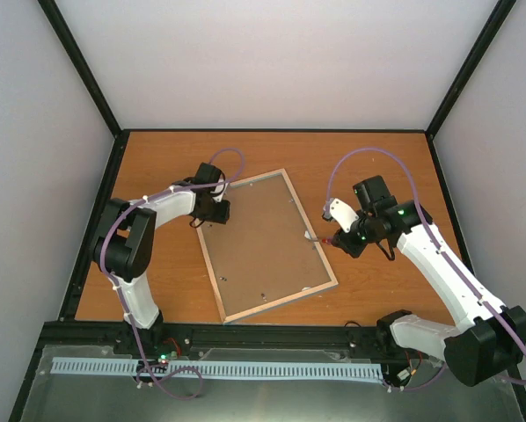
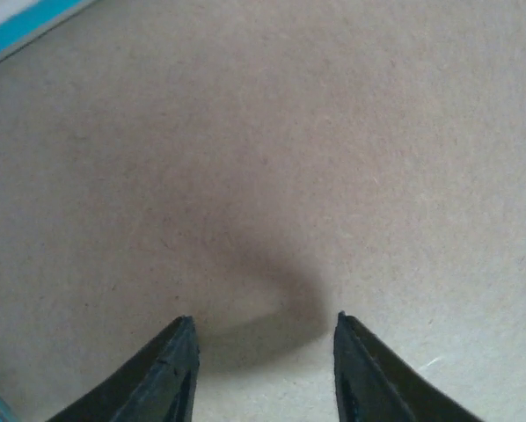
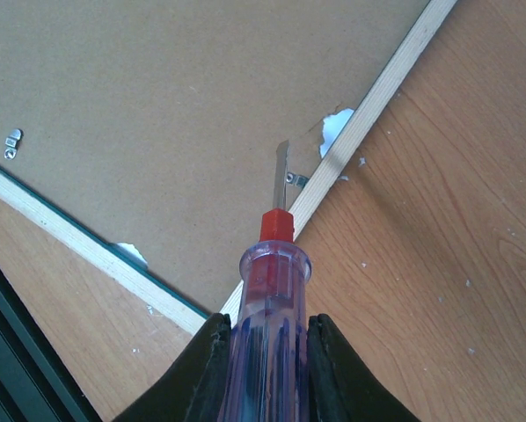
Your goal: Take the photo out of the frame
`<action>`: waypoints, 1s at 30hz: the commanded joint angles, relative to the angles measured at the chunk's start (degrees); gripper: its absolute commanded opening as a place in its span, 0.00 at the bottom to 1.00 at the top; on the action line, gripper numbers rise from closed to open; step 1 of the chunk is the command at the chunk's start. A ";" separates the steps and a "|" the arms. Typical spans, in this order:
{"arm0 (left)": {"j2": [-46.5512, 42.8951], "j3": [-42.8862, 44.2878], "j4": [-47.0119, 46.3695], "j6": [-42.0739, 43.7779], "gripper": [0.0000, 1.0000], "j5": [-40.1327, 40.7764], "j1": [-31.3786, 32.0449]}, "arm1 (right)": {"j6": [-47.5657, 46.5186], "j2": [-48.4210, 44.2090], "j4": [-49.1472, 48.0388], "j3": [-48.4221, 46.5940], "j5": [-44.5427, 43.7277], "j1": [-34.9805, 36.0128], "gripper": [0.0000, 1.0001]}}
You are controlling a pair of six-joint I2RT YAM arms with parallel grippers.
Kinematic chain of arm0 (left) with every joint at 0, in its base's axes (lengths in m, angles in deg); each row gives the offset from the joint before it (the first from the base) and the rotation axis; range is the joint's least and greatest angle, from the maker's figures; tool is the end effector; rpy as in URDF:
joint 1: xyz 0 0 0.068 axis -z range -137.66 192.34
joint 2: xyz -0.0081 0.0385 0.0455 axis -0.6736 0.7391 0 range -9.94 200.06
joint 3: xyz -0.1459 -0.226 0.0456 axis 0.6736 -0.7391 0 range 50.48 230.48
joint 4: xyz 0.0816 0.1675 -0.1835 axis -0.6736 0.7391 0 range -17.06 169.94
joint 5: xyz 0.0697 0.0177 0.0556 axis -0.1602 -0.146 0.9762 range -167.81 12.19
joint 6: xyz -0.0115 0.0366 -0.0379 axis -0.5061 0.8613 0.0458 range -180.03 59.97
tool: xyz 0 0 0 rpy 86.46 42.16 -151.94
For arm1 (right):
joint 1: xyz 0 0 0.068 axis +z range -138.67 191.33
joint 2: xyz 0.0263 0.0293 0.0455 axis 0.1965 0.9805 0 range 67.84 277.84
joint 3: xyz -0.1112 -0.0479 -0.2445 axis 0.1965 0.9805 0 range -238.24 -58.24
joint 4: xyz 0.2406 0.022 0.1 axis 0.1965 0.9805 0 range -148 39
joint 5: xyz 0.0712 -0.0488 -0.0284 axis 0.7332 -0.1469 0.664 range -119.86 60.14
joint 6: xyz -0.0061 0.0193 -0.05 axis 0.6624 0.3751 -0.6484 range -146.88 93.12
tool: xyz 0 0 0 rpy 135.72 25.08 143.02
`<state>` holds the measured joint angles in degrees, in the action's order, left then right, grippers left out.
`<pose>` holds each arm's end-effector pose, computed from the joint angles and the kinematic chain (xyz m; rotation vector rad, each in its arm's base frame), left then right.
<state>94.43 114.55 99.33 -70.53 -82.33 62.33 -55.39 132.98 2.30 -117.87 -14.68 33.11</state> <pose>0.3323 -0.1237 0.1560 0.2504 2.7471 -0.2546 0.1851 0.0841 0.2904 -1.2116 2.4005 0.3238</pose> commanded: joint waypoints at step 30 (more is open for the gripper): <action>23.71 29.04 4.09 25.55 0.36 -4.33 -5.38 | -3.74 1.50 5.56 -3.93 2.32 -0.43 0.03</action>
<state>116.38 143.93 100.27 -44.24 -85.54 59.55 -58.21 133.88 7.39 -119.82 -13.02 33.11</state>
